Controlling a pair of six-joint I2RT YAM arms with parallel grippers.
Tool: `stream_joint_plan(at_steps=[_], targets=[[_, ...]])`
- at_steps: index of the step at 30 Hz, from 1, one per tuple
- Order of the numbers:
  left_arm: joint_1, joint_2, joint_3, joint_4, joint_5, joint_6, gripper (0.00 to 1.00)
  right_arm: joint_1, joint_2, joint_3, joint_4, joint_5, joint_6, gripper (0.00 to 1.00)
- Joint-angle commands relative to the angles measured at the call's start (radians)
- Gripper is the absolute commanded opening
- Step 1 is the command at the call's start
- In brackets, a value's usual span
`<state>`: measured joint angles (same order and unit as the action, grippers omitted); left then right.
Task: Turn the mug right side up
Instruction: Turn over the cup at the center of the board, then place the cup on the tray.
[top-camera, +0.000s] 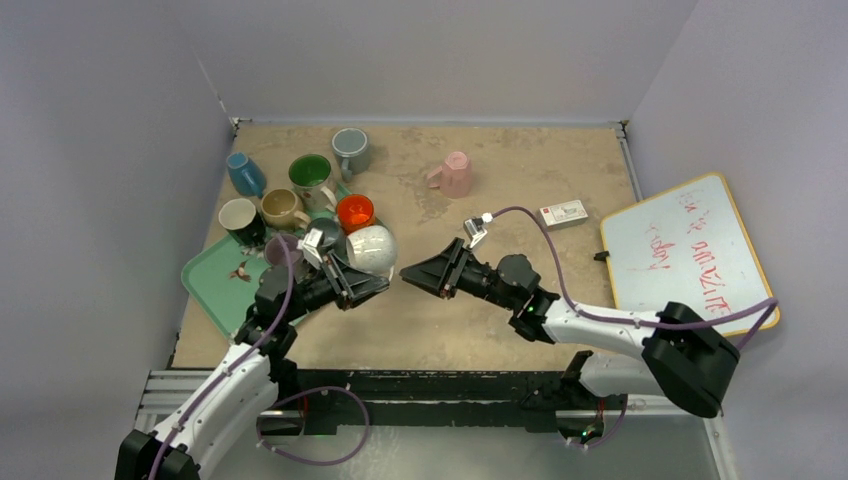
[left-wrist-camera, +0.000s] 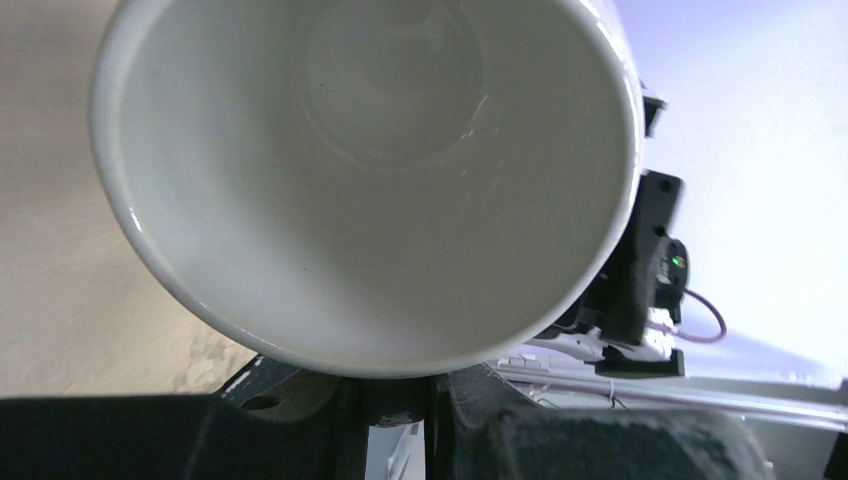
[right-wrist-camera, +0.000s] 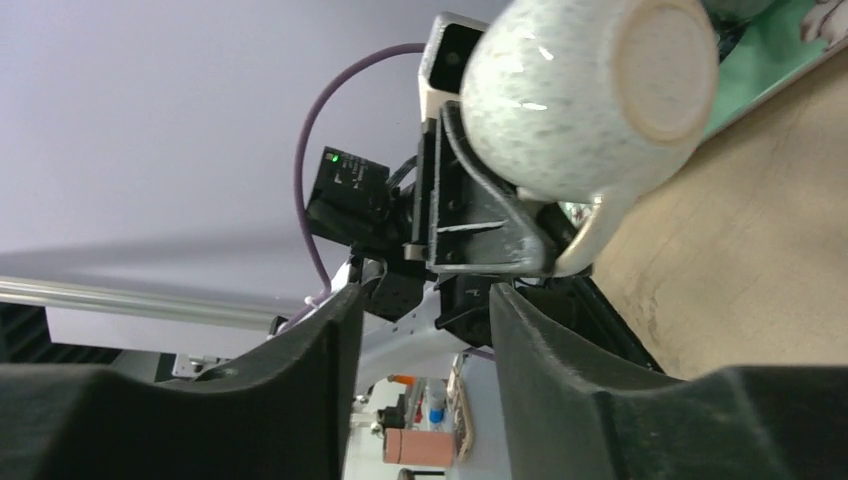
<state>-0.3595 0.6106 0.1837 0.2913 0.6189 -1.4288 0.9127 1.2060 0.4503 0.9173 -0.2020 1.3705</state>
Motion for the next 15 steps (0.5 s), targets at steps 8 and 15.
stream_joint_plan(at_steps=[8, 15], targets=[[0.004, -0.074, 0.157, -0.243, -0.156, 0.183, 0.00, -0.002, -0.217, 0.049, -0.287, 0.081, -0.166, 0.97], [0.004, -0.132, 0.412, -0.693, -0.491, 0.439, 0.00, -0.002, -0.324, 0.041, -0.394, 0.093, -0.197, 0.99]])
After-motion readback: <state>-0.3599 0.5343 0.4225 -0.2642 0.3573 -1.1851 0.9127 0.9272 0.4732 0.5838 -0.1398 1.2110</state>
